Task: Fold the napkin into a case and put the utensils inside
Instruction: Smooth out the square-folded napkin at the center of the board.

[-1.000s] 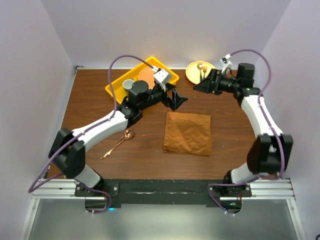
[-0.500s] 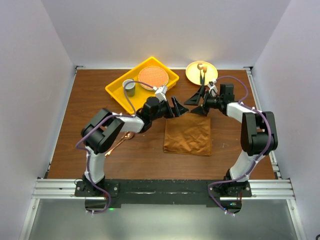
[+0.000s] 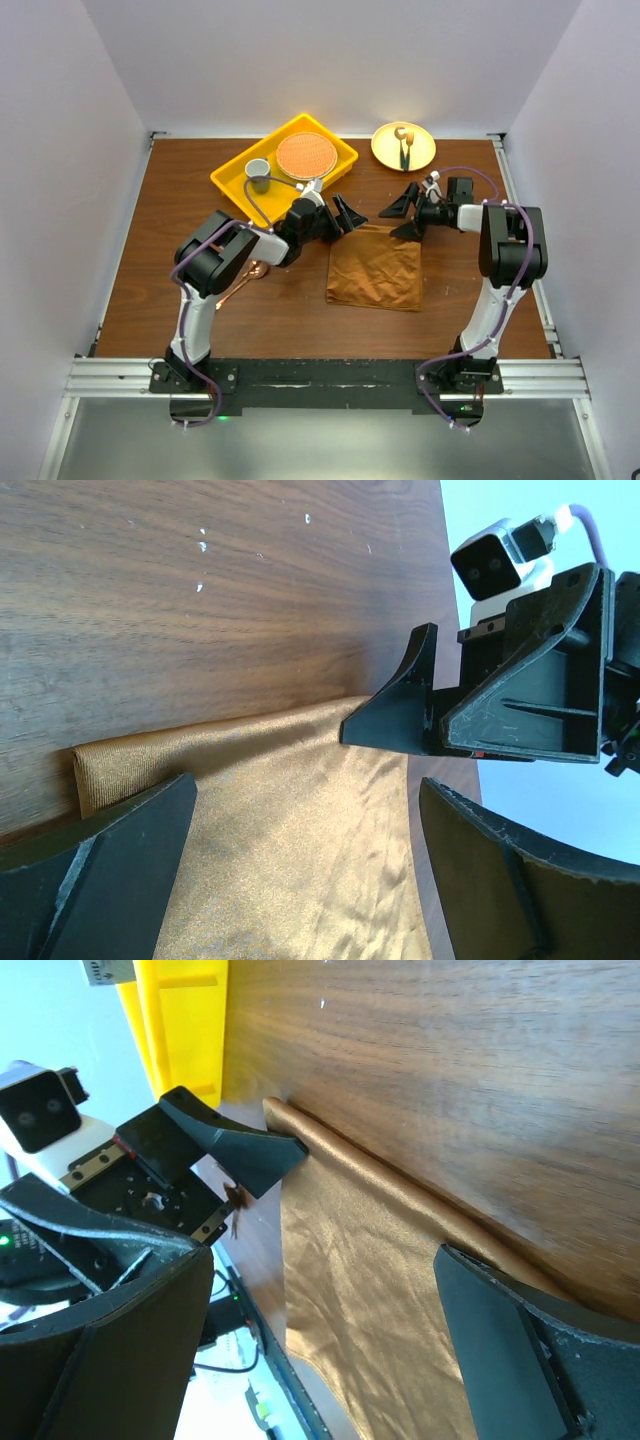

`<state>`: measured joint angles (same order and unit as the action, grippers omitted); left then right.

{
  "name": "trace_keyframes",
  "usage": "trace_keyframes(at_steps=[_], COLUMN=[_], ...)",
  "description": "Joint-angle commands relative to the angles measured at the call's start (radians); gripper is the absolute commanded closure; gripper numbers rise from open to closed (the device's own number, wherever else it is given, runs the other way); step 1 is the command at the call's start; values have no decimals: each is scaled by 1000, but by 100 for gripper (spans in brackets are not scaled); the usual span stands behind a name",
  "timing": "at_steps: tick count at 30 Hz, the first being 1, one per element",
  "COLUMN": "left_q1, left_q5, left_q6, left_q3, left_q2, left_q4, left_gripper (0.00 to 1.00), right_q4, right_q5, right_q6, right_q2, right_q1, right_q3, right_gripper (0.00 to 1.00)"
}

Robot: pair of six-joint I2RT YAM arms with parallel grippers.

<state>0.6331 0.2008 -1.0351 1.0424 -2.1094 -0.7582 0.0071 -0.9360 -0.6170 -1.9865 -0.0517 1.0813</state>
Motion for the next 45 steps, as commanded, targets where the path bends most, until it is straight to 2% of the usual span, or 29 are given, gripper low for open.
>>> trace_keyframes(at_steps=[1, 3, 6, 9, 10, 11, 12, 13, 14, 16, 17, 20, 21, 23, 24, 25, 26, 28, 29, 38, 45], left_q1=[-15, -13, -1, 13, 13, 11, 13, 11, 13, 26, 31, 76, 101, 128, 155, 166, 175, 200, 209, 214, 208], left_q5=[-38, -8, 80, 147, 163, 173, 166, 158, 172, 160, 138, 124, 129, 134, 126, 108, 106, 100, 101, 45, 23], left_q6=[0, 35, 180, 398, 525, 593, 660, 794, 878, 1100, 1159, 1345, 1410, 1455, 1468, 1480, 1478, 1466, 1466, 1442, 1466], left_q3=[5, 13, 56, 100, 128, 146, 165, 188, 186, 145, 125, 96, 103, 136, 143, 156, 160, 177, 186, 199, 160], left_q2=[-5, 20, 90, 193, 218, 239, 279, 301, 322, 400, 426, 479, 477, 468, 451, 445, 425, 404, 381, 273, 273], left_q4=[30, 16, 40, 187, 245, 408, 497, 576, 703, 804, 860, 974, 1003, 1068, 1077, 1088, 1090, 1102, 1112, 1154, 1149], left_gripper=[0, 0, 0, 0, 0, 0, 0, 0, 0, 0, 0, 13, 22, 38, 55, 62, 73, 79, 82, 85, 86], right_q4=[-36, -16, 10, -100, -231, -308, -384, -536, -605, -715, -731, -757, -760, -792, -806, -818, -822, -820, -819, -849, -836], right_q5=[22, 13, -12, -33, -29, 0, 20, 44, 74, 179, 222, 313, 325, 332, 335, 338, 339, 344, 345, 347, 405], right_q6=[56, 25, 3, 97, 152, 284, 354, 431, 589, 712, 790, 871, 878, 907, 916, 928, 935, 947, 950, 1040, 1111], right_q2=[-23, 8, 92, 179, 192, 199, 198, 190, 183, 158, 149, 108, 94, 45, 28, 2, -11, -40, -49, -72, -38], right_q1=[-17, -16, -13, -10, -11, -11, -11, -13, -11, -11, -10, -5, -5, 3, 6, 12, 16, 27, 32, 38, 38], right_q3=[3, -18, -46, 17, 57, 151, 201, 251, 340, 397, 431, 471, 480, 514, 523, 529, 535, 537, 537, 467, 375], right_gripper=[2, 2, 2, 2, 2, 2, 2, 2, 2, 2, 2, 6, 8, 18, 24, 38, 44, 54, 56, 62, 62])
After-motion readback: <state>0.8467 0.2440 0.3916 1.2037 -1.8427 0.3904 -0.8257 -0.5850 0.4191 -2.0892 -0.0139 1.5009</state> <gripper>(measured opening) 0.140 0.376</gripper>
